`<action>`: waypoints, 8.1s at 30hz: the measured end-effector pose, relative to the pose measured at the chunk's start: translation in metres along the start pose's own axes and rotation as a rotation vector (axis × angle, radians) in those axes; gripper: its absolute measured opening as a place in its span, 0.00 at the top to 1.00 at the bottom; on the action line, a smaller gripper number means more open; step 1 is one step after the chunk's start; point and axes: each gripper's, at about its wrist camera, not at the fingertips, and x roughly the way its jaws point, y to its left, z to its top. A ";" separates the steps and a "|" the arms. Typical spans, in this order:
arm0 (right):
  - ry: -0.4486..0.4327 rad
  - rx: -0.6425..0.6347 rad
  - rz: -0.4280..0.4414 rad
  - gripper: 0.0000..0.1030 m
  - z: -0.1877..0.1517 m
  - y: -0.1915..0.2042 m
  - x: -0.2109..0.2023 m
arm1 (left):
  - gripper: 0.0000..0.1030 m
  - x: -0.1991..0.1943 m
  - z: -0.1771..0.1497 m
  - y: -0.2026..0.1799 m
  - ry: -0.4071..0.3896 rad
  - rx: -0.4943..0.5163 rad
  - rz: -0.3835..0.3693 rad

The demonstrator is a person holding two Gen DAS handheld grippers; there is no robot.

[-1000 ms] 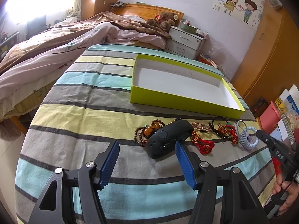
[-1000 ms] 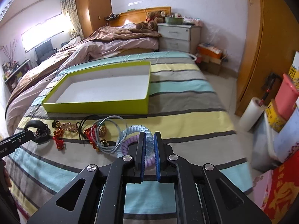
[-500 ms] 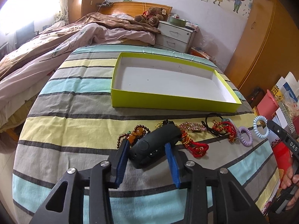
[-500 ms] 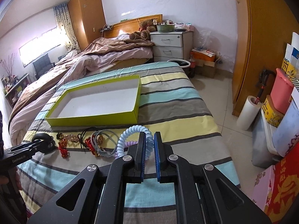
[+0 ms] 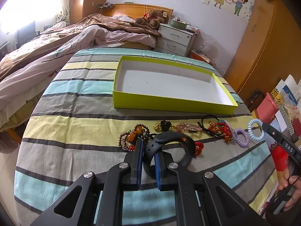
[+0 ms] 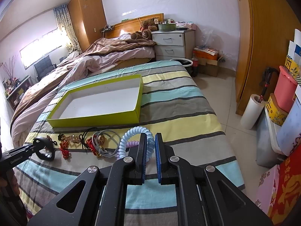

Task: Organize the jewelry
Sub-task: 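Carry both items into the yellow-green box and open the left tool on the band, then open the right tool to drop the blue hair tie, withdraw both tools, then grasp the purple coiled hair tie with the right tool while the left tool grasps the beaded bracelet, then carry both items into the box and open the right tool on the purple hair tie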

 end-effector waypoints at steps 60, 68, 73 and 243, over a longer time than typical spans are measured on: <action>0.184 -0.163 0.029 0.91 0.113 0.052 0.166 | 0.89 0.140 0.152 0.021 0.127 -0.021 0.018; 0.206 -0.179 0.018 0.91 0.110 0.052 0.172 | 0.89 0.145 0.153 0.023 0.139 -0.032 0.033; 0.208 -0.185 0.014 0.91 0.110 0.053 0.175 | 0.83 0.145 0.153 0.022 0.138 -0.028 0.041; 0.266 -0.187 0.139 0.91 0.114 0.099 0.187 | 0.72 0.098 0.114 0.005 0.087 0.139 0.046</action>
